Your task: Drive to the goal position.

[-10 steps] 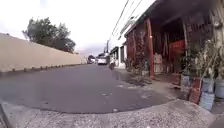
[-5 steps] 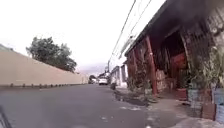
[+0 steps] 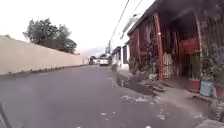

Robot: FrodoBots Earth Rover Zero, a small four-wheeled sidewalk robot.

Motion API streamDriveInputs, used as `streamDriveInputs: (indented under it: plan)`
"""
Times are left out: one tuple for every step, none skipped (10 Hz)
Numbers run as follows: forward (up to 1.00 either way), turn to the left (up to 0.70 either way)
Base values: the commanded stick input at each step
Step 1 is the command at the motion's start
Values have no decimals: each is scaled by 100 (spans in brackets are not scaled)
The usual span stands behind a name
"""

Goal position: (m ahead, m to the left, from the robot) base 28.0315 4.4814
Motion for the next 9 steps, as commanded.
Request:
streamDriveInputs:
  plan:
    - [70, 0]
    - [70, 0]
    - [70, 0]
    - [70, 0]
    - [70, 0]
    - [70, 0]
    - [70, 0]
    - [70, 0]
    - [70, 0]
